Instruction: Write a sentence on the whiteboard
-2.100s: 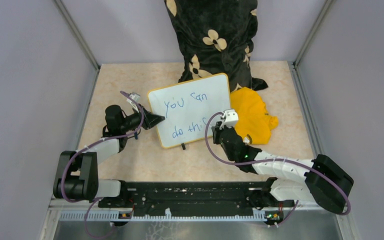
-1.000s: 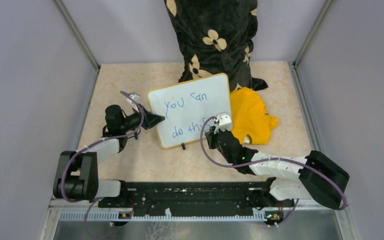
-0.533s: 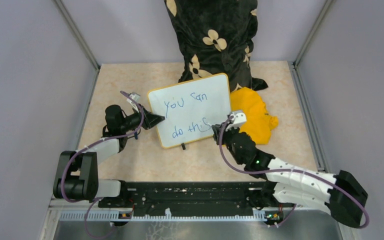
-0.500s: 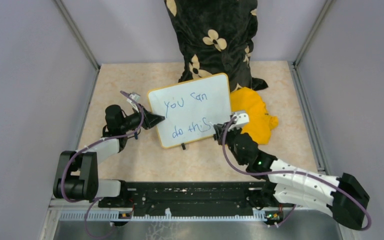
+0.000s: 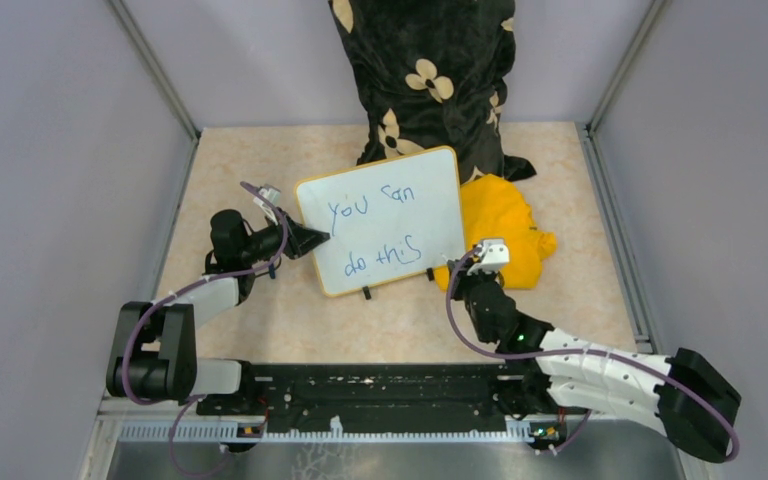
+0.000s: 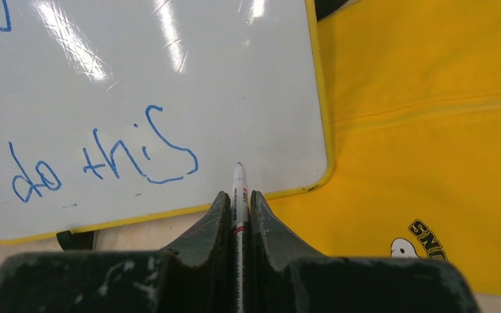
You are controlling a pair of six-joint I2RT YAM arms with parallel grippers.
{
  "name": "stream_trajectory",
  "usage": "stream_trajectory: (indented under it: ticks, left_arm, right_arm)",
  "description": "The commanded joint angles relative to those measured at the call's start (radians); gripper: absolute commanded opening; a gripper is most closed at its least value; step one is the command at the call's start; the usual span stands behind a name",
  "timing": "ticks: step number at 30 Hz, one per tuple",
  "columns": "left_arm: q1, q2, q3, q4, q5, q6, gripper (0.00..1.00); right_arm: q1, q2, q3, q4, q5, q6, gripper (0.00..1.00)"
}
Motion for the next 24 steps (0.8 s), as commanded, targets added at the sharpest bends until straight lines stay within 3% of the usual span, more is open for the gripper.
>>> stream_trajectory:
  ticks: [1, 24]
  left_arm:
    - [-0.003, 0.02, 0.003, -0.061, -0.103, 0.095, 0.0]
    - [-0.003, 0.027, 0.007, -0.068, -0.102, 0.096, 0.0]
  right_arm:
    - [-0.001, 0.058, 0.011, 0.143, 0.01, 0.005, 0.0]
    - [0.01, 0.21, 0.055, 0.277, -0.041, -0.028, 0.0]
